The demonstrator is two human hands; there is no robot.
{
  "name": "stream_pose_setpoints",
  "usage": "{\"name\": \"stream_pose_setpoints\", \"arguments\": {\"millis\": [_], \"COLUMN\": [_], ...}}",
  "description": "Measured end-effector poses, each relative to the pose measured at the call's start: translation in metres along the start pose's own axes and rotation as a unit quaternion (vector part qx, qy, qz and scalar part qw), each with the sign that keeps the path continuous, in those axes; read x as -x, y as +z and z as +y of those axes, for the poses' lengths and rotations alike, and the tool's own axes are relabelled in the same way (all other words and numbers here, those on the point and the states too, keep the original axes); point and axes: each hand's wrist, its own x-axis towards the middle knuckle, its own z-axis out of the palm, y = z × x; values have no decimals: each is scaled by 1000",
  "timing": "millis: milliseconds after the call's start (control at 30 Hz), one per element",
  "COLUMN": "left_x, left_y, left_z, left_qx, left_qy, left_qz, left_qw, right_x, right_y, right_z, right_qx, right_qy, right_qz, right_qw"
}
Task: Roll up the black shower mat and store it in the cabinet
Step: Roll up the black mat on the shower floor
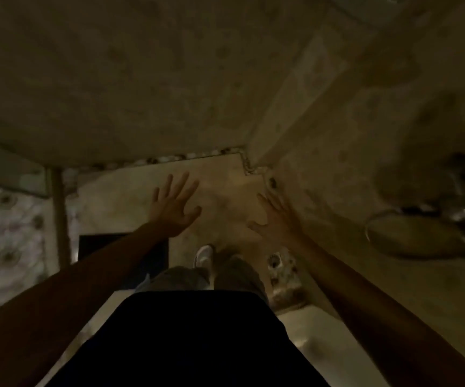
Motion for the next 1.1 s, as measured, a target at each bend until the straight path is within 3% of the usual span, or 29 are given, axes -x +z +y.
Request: {"name": "stream_pose_setpoints", "arguments": {"millis": [267, 433, 567, 700, 800, 967, 1100], "left_x": [62, 92, 107, 109, 107, 93, 68], "left_y": [6, 25, 66, 115, 161, 270, 381], "left_z": [-62, -81, -78, -65, -57, -66, -103], "left_qx": [85, 172, 237, 283, 318, 337, 366], "left_qy": [-253, -398, -479, -529, -558, -552, -514], "left_qz": [53, 102, 134, 135, 149, 141, 100], "left_qw": [962, 896, 834, 789, 752, 749, 770], "right_x": [-119, -176, -210, -234, -250, -289, -330], "right_y": [-24, -14, 11, 49, 91, 193, 291], "right_z": [-105, -184, -233, -266, -277, -273, -265], "right_qx": [131, 207, 288, 321, 305, 305, 368], "right_qy": [-198, -327, -424, -470, -487, -473, -496], "right_qz": [-91, -136, -175, -223, -245, -280, -294], "right_qw": [967, 912, 841, 791, 781, 778, 729]}}
